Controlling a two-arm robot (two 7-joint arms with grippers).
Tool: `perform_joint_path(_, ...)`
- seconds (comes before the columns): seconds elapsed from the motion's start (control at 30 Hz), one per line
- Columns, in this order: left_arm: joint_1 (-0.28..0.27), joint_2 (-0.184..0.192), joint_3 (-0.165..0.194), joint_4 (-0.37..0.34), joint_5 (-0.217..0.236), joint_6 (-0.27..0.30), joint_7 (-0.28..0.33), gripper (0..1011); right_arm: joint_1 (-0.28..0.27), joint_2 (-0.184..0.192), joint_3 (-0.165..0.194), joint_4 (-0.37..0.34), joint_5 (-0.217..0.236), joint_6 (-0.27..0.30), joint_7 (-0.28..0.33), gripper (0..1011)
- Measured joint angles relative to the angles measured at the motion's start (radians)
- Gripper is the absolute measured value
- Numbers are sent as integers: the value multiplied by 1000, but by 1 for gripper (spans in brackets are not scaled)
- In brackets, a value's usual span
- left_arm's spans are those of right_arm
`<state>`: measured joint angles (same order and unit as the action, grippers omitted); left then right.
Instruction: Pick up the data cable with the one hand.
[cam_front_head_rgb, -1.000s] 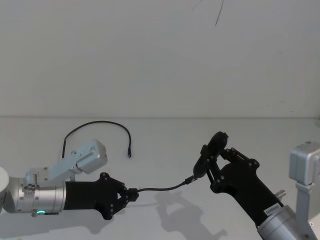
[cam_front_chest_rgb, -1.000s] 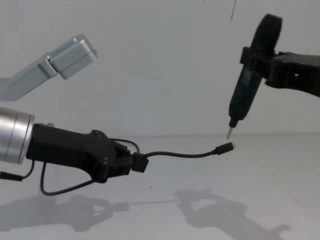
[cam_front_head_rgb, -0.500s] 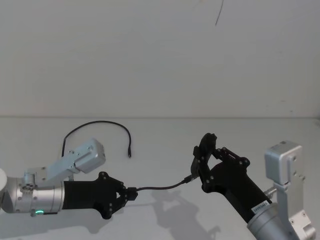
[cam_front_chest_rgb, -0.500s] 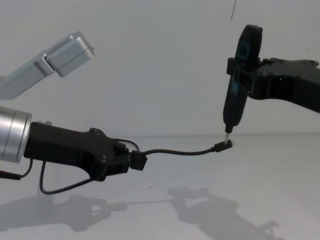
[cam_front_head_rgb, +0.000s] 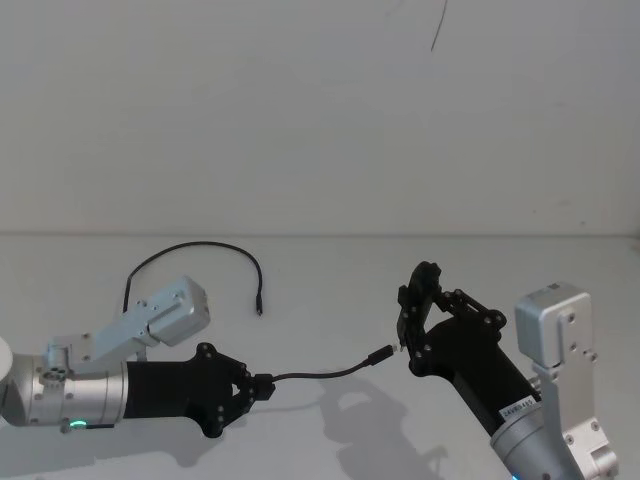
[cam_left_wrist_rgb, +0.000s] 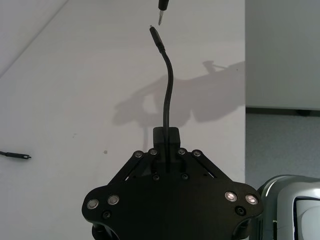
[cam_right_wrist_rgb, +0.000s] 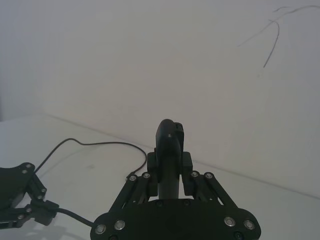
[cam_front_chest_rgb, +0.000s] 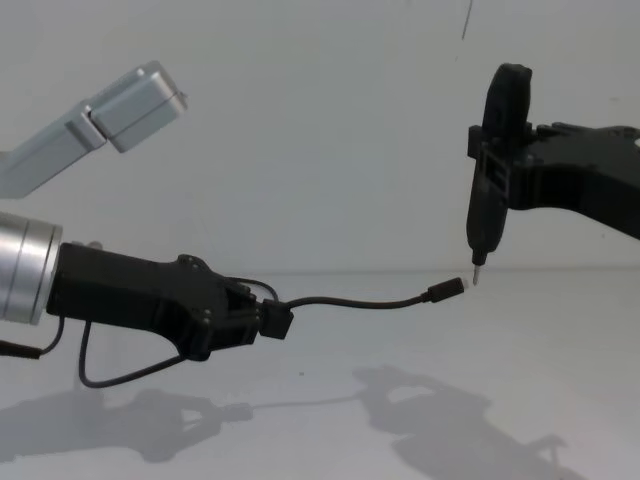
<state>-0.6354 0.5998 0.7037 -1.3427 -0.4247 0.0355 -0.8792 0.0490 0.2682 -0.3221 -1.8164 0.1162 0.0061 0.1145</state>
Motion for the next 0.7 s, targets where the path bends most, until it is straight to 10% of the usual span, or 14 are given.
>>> perform_joint_path(0.7,1,1,0,-1,0,0,0,42,16,-33,8,41,-26,-20,-4,263)
